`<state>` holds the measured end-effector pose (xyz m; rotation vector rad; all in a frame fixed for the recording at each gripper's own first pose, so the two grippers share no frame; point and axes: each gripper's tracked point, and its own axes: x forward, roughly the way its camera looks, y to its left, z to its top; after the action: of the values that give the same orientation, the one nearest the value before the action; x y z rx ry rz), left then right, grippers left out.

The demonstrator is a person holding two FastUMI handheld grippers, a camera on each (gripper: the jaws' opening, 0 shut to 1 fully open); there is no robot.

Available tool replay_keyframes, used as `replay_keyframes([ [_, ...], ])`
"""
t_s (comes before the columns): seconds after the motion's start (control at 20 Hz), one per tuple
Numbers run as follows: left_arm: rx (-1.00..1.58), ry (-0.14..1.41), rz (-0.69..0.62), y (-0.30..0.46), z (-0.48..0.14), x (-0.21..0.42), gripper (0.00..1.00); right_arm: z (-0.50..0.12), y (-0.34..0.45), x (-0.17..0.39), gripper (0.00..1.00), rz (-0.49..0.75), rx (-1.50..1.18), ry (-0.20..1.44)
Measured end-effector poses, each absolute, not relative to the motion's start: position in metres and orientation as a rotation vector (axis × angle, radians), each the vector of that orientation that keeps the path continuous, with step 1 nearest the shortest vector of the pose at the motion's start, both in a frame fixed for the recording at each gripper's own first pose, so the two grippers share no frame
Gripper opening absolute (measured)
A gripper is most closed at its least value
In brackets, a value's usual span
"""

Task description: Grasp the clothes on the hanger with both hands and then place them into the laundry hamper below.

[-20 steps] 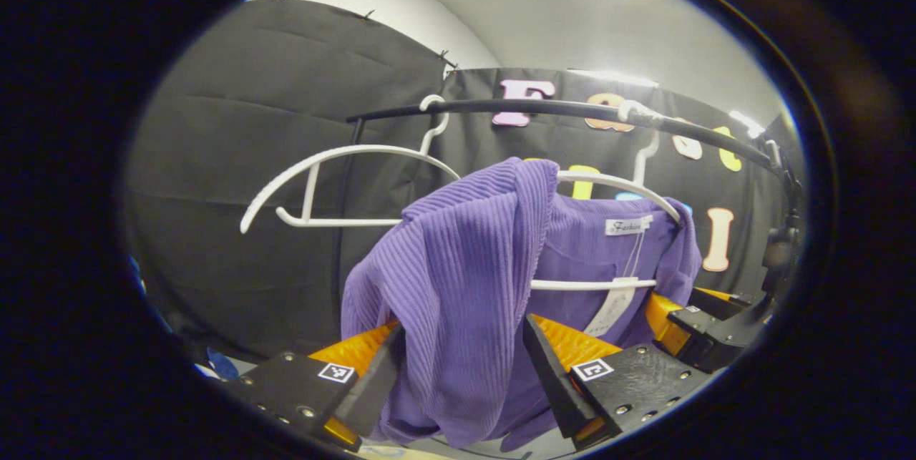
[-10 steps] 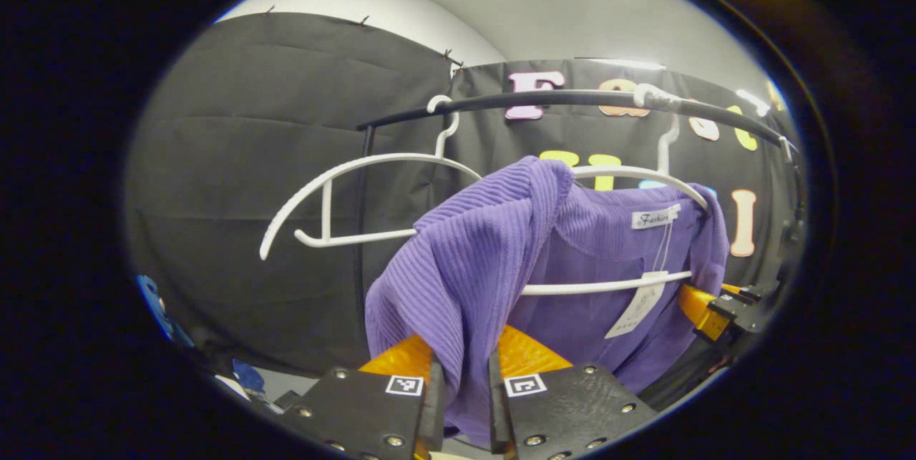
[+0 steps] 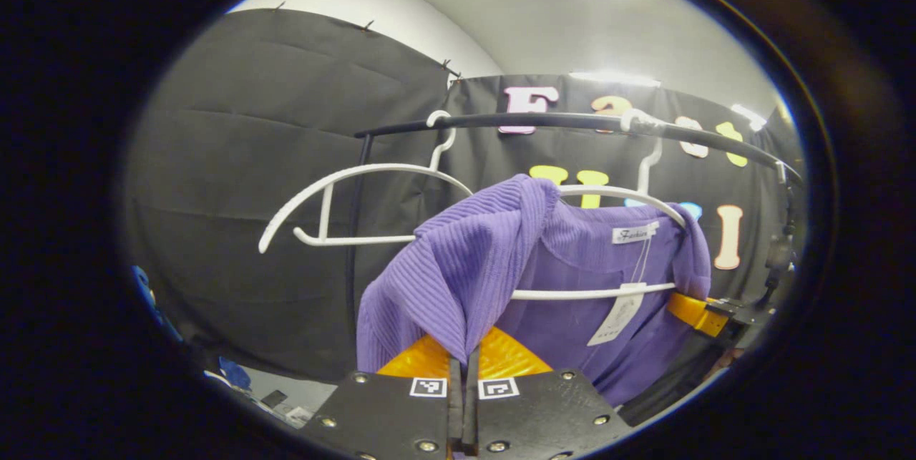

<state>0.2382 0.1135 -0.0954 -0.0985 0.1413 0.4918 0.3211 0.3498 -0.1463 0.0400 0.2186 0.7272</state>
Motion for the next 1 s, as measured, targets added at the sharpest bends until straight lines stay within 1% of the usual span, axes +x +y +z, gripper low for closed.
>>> replay_keyframes([
  [0.1, -0.113, 0.136, 0.495, 0.113, -0.093, 0.237, 0.01, -0.144, 0.348, 0.323, 0.01, 0.736, 0.055, 0.216],
  [0.15, -0.129, 0.134, 0.497, 0.113, -0.093, 0.236, 0.05, -0.144, 0.347, 0.322, 0.00, 0.739, 0.060, 0.217],
  [0.2, -0.145, 0.130, 0.504, 0.115, -0.091, 0.234, 0.01, -0.143, 0.345, 0.323, 0.00, 0.739, 0.065, 0.216],
  [0.25, -0.166, 0.110, 0.518, 0.119, -0.087, 0.231, 0.01, -0.142, 0.344, 0.322, 0.00, 0.736, 0.067, 0.215],
  [0.3, -0.187, 0.070, 0.529, 0.122, -0.079, 0.226, 0.05, -0.142, 0.343, 0.321, 0.00, 0.732, 0.071, 0.218],
  [0.35, -0.196, 0.040, 0.542, 0.125, -0.070, 0.222, 0.05, -0.142, 0.343, 0.318, 0.00, 0.730, 0.078, 0.221],
  [0.4, -0.189, 0.026, 0.556, 0.128, -0.066, 0.216, 0.01, -0.141, 0.341, 0.315, 0.00, 0.728, 0.084, 0.222],
  [0.55, -0.167, 0.014, 0.594, 0.139, -0.059, 0.209, 0.01, -0.141, 0.339, 0.315, 0.00, 0.738, 0.085, 0.222],
  [0.6, -0.175, 0.002, 0.603, 0.141, -0.057, 0.208, 0.05, -0.140, 0.339, 0.315, 0.00, 0.744, 0.085, 0.223],
  [0.65, -0.179, -0.009, 0.610, 0.141, -0.053, 0.206, 0.00, -0.141, 0.339, 0.314, 0.00, 0.749, 0.079, 0.222],
  [1.0, -0.115, -0.081, 0.649, 0.159, -0.015, 0.188, 0.01, -0.138, 0.333, 0.309, 0.00, 0.763, 0.076, 0.233],
])
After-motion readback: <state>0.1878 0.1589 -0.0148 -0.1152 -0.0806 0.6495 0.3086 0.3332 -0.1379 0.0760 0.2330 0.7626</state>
